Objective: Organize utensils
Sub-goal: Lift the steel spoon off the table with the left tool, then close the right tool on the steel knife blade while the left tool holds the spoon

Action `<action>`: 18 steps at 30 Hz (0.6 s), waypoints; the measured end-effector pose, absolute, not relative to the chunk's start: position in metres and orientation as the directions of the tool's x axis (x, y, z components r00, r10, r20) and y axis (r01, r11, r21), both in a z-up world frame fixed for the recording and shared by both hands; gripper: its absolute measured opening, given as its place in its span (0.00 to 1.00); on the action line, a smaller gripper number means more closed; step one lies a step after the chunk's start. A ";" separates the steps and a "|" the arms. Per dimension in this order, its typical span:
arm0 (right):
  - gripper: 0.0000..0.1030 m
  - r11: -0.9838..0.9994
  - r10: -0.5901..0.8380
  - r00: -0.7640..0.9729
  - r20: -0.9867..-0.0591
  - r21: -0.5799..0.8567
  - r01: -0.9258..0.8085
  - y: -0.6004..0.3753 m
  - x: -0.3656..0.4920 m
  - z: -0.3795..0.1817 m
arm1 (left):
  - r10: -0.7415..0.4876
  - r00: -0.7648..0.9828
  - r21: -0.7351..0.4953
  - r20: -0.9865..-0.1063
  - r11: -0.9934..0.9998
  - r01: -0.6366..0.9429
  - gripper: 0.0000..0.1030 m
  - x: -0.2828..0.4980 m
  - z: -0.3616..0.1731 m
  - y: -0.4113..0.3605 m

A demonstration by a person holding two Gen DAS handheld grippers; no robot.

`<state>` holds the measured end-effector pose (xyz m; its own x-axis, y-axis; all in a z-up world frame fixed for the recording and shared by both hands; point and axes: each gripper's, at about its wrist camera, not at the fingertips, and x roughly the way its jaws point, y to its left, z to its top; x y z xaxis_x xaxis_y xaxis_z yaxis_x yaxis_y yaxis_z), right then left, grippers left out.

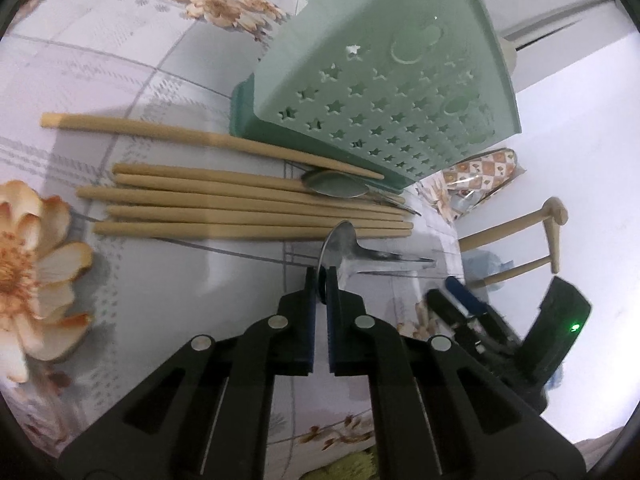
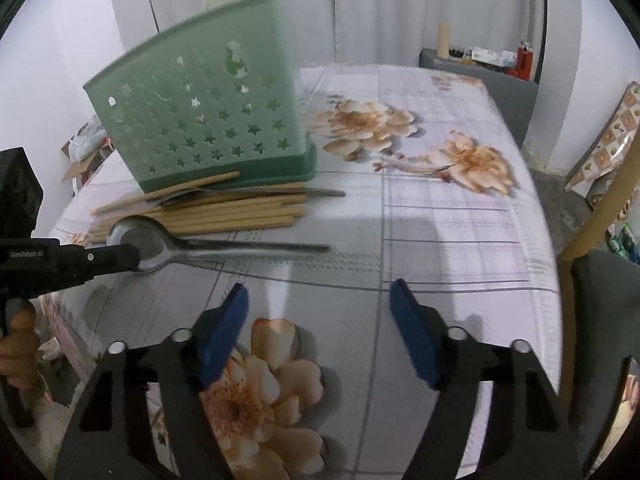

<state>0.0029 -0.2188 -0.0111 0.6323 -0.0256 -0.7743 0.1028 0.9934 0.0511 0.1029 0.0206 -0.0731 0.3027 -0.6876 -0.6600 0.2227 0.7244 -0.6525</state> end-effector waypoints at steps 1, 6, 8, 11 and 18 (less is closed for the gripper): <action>0.60 0.994 -0.030 0.643 -0.765 0.047 0.102 -0.220 0.001 -0.007 | -0.678 0.308 -0.639 -0.667 0.734 0.230 0.03 0.102 -0.071 0.021; 0.57 0.999 -0.043 0.721 -0.691 -0.006 0.054 -0.218 -0.001 0.026 | -0.632 0.324 -0.581 -0.704 0.775 0.251 0.03 0.097 -0.064 0.032; 0.57 0.999 -0.038 0.749 -0.662 -0.050 0.007 -0.212 0.005 0.035 | -0.612 0.330 -0.554 -0.719 0.791 0.261 0.04 0.094 -0.062 0.037; 0.57 0.986 -0.021 0.784 -0.621 -0.144 -0.088 -0.193 0.015 0.043 | -0.565 0.355 -0.491 -0.745 0.825 0.280 0.05 0.088 -0.058 0.043; 0.50 0.827 0.008 0.801 -0.599 -0.446 -0.341 -0.126 0.041 0.023 | -0.541 0.379 -0.466 -0.751 0.840 0.276 0.05 0.080 -0.057 0.056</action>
